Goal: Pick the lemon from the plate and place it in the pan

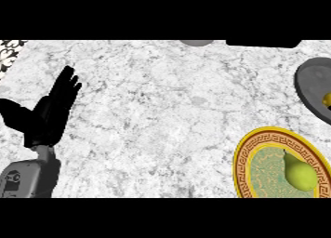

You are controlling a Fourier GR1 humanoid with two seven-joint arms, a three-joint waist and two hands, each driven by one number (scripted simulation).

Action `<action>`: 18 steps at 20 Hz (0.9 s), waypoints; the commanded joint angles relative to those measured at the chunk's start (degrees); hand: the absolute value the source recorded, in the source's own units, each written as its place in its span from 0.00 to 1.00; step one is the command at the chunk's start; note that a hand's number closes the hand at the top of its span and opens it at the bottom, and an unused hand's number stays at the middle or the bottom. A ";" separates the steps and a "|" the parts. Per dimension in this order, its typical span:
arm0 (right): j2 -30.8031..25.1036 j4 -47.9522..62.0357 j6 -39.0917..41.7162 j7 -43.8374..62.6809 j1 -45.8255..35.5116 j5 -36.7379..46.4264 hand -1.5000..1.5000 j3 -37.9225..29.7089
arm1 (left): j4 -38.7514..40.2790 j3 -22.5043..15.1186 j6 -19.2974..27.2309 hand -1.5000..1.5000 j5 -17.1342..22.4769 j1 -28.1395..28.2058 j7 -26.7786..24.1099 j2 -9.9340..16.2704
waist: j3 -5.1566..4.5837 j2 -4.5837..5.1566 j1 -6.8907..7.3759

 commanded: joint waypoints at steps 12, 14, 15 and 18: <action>-14.25 6.09 27.70 -11.63 6.07 -19.18 0.00 -17.99 | -0.30 1.46 0.01 0.50 0.68 2.50 -1.14 0.19 | 0.12 -0.43 -2.43; -14.91 6.64 30.27 -12.72 8.21 -21.15 0.00 -19.85 | -1.18 2.20 -0.62 0.50 1.35 3.78 -1.62 0.77 | 0.18 -0.43 -1.97; -16.34 6.84 33.86 -13.09 8.51 -21.80 0.00 -20.35 | -0.97 1.17 0.95 0.50 -0.38 2.45 -1.12 0.09 | 0.20 -0.48 -2.56; -17.70 6.90 41.00 -14.47 10.84 -22.40 0.00 -20.40 | -0.76 1.37 -1.07 0.50 1.05 4.83 -2.45 0.20 | 0.13 -0.61 -2.30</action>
